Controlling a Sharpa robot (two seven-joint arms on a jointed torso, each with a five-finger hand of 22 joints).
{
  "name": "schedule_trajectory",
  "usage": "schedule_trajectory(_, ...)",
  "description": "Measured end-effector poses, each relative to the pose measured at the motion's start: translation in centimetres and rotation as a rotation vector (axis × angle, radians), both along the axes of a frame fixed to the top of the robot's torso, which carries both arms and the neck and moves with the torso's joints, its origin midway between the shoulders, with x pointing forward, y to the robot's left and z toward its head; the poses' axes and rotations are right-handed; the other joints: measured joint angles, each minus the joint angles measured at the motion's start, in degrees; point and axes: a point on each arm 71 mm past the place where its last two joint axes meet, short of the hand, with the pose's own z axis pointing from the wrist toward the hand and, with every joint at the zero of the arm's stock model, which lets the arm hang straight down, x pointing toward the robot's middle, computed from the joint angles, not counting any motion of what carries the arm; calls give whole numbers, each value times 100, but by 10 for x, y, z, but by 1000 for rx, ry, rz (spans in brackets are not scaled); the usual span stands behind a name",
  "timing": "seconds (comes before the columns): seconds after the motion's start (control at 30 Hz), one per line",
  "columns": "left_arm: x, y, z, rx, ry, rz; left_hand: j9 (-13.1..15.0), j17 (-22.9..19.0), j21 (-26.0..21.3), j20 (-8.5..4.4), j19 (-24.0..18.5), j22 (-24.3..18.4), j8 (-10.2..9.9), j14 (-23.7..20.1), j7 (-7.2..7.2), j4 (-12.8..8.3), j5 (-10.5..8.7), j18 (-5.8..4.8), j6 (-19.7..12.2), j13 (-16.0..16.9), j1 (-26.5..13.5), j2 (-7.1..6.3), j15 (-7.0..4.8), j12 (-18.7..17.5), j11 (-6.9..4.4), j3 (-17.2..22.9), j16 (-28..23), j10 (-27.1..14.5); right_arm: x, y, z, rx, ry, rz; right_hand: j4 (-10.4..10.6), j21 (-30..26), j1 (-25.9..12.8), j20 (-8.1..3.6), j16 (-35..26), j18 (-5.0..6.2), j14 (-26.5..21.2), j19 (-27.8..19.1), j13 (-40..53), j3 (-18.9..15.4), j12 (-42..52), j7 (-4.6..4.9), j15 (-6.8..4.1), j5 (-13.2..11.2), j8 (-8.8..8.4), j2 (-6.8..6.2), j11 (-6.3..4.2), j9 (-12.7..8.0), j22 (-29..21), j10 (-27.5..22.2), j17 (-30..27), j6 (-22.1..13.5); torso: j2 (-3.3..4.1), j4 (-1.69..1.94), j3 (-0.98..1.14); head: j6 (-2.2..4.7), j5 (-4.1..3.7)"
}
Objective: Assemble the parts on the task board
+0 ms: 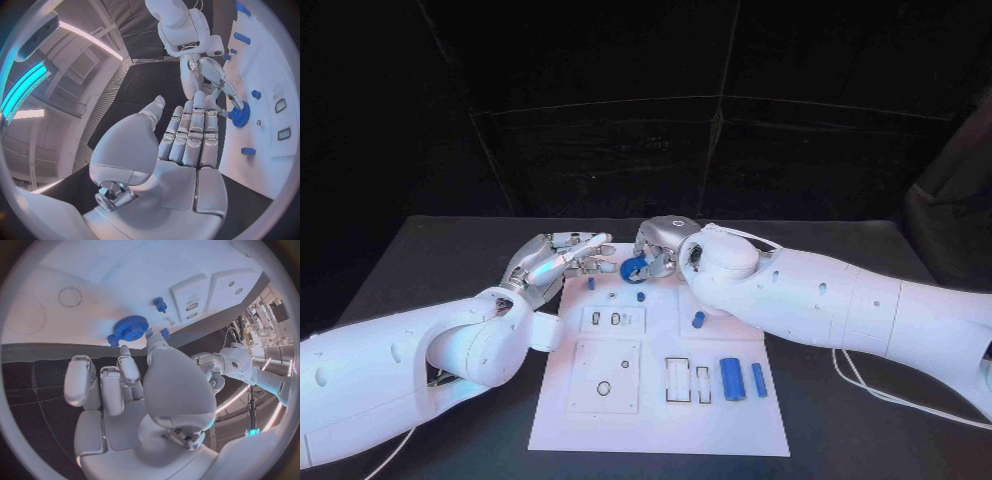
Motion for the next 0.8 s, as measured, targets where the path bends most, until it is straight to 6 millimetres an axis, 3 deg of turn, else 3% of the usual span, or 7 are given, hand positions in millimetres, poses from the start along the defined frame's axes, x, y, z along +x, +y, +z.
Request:
schedule_trajectory(0.33, 0, 0, 0, 1, 0, 1, 0, -1, 0, 0, 0, 0, 0, 0, 0, 0, 0, 0, 0, 0, 0, 0, 0, 0, 0, 0, 0, 0, -1, -2, 0, 2, -1, 1, 0, 0, 51, 0, 0, 0, 0, 0, 8, 0, 0, -37, 0, 0, 0, 51, 0, 6, 19, 0, -1, 38, 0, 0, 0, -5, -9)
schedule_trajectory(0.57, 1, 1, 0, 1, 0, 2, 0, 4, 0, 0, 0, -5, 0, 0, 0, 0, 0, 0, 0, 0, 22, 22, 0, 0, 0, 0, 0, 0, 0, -11, 1, 13, -10, -14, 44, 0, 51, 0, 0, 0, -13, 0, -68, -45, -67, 40, 13, 28, -23, 51, 31, -22, -26, -32, -1, -132, 0, 0, 0, 5, -21)
schedule_trajectory(0.7, 1, 1, 0, 2, 0, 3, 0, 4, 0, 0, 0, -4, 0, 0, 0, 0, 0, 0, 0, 0, 22, 22, 0, 0, 0, 0, 0, 0, -4, -32, 3, 49, -22, -24, 68, 0, 130, 0, 0, 0, -21, 0, -26, -22, -67, 34, 21, 227, -22, 130, 31, -18, -35, -32, -1, -139, -1, 0, 1, 44, -41)
schedule_trajectory(0.8, 1, 3, 0, 3, 0, 5, 0, 4, 0, 0, 0, -4, 0, 0, 0, 0, 0, 0, 0, 0, 22, 22, 0, 0, 0, 0, 0, 0, -6, -64, 4, 97, -15, -35, -36, -32, 310, 31, 0, 0, -21, -31, -7, 53, -63, 34, 21, 273, -22, 211, 31, -9, -103, -32, -2, -138, -5, -10, 5, 66, -51)
